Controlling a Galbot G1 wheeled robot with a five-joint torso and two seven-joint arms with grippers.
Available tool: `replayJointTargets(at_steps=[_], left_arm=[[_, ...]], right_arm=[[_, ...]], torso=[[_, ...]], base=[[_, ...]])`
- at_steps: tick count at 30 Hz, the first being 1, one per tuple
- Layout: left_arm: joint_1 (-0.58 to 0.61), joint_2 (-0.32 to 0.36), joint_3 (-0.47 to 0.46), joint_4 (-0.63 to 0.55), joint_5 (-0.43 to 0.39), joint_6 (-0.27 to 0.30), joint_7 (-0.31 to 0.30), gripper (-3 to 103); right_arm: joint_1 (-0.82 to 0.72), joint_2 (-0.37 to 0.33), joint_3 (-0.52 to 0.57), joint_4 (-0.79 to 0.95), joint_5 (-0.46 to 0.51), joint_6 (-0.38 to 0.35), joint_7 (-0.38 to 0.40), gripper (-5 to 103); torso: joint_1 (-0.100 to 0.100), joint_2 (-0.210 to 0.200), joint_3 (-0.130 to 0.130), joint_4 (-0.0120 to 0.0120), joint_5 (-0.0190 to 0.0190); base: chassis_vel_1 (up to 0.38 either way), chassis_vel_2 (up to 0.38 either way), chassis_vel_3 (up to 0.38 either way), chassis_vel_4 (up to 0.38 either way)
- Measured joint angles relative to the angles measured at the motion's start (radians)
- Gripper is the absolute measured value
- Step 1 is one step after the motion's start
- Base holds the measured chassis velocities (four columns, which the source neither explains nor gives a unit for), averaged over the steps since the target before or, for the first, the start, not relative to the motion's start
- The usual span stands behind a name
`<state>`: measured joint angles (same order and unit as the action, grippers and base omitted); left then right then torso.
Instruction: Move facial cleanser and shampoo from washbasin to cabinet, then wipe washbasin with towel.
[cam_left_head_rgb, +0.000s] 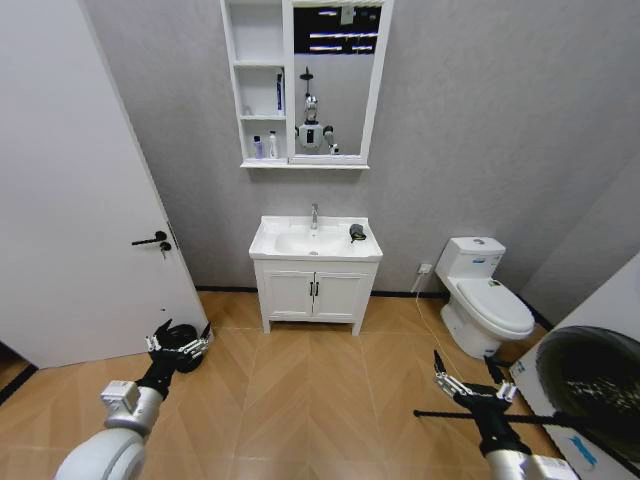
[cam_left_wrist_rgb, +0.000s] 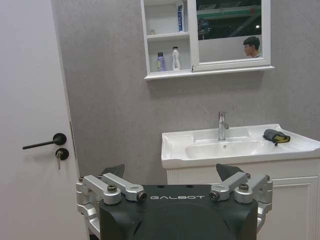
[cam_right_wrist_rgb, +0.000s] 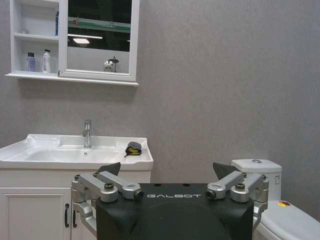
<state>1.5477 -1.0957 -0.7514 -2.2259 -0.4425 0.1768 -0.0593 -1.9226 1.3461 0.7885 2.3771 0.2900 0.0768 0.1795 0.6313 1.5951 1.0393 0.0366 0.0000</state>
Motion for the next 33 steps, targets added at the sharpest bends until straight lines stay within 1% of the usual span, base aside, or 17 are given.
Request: replayJointTargets(at_steps=[33], left_arm=[[0.000,0.000,0.000,0.000,0.000,0.000,0.000,100]], right_arm=[[0.000,0.000,0.000,0.000,0.000,0.000,0.000,100]], torso=[[0.000,0.000,0.000,0.0000,0.0000]], base=[[0.000,0.000,0.000,0.000]])
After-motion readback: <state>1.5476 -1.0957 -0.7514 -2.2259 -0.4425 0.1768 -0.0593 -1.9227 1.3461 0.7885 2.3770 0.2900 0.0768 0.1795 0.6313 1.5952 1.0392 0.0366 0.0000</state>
